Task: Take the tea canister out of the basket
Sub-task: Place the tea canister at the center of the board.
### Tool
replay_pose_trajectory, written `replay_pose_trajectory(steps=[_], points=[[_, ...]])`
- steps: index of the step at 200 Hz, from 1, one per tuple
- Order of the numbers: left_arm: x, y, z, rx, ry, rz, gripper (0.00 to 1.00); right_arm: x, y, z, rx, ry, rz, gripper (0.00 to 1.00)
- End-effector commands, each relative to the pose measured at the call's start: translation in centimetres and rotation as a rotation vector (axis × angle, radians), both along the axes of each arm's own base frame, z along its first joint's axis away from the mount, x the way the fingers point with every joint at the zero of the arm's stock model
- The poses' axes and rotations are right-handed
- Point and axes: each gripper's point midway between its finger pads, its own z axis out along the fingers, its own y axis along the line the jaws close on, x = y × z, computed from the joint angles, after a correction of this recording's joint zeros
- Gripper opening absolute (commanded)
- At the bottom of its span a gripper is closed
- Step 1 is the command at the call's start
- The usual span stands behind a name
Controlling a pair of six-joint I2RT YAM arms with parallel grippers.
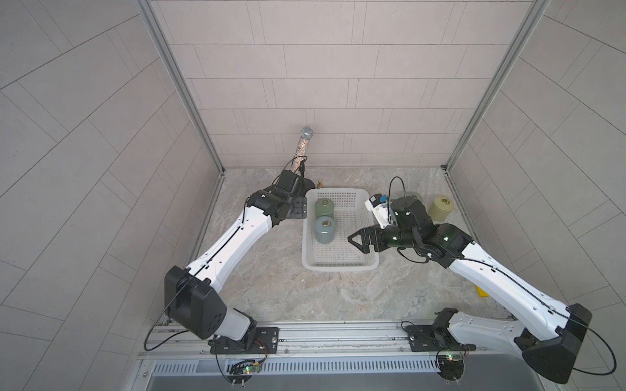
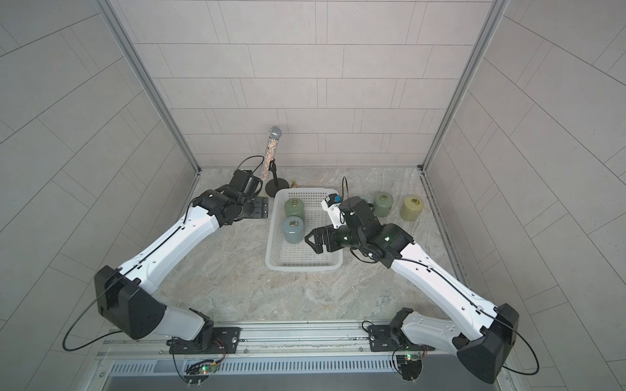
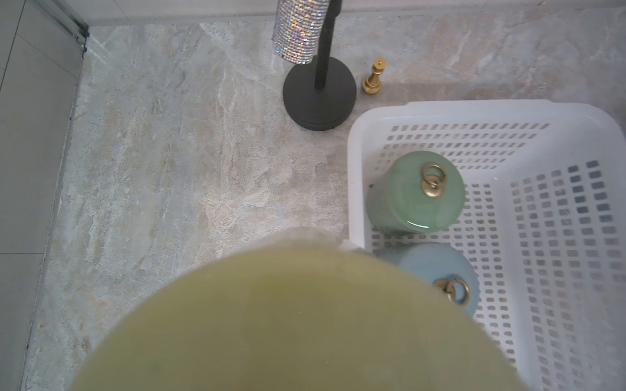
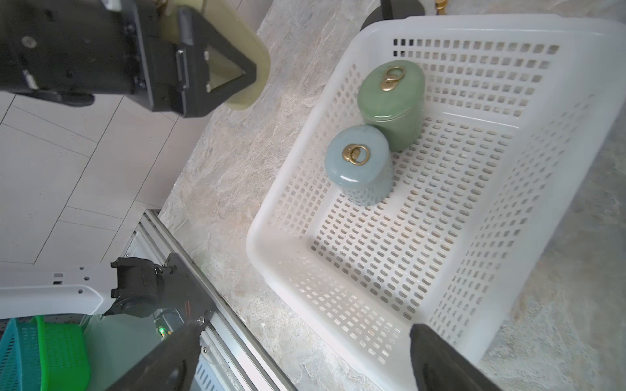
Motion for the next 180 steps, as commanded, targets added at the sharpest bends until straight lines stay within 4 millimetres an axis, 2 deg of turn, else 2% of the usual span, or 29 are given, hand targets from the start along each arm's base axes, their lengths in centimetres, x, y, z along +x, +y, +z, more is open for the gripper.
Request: replay_pose_trajectory(steps=[1,26,73,100,120,142,180], points=[[2.8,0.5,0.3,-0.034,-0.076,0.020,0.80,1.0,1.2,1.2,0.010,-0.054,-0.002,1.00],[4.8,1.9,-1.1,-0.026,-0.081,0.061,0.81,2.2,2.8,1.6,0.028,-0.082,0.001,1.00],[8.5,4.5,-5.4,-0.050,-0.047,0.130,0.81,3.4,5.2,1.7,0.018,-0.080,0.037,1.00],[10.3,6.1,-8.0,-0.048,-0.006,0.186,0.81,3.3,5.3,1.4,0.009,-0.070,0.042,1.00],[11.3,6.6,-9.7,-0.045,0.022,0.201,0.81,3.2,5.1,1.0,-0.009,-0.062,0.045,1.00],[12.3,6.6,-11.0,-0.040,0.028,0.199,0.81,3.1,4.9,0.7,-0.017,-0.057,0.038,1.00],[12.9,6.8,-12.4,-0.022,0.044,0.202,0.81,3.2,5.0,0.6,-0.012,-0.049,0.029,1.00]])
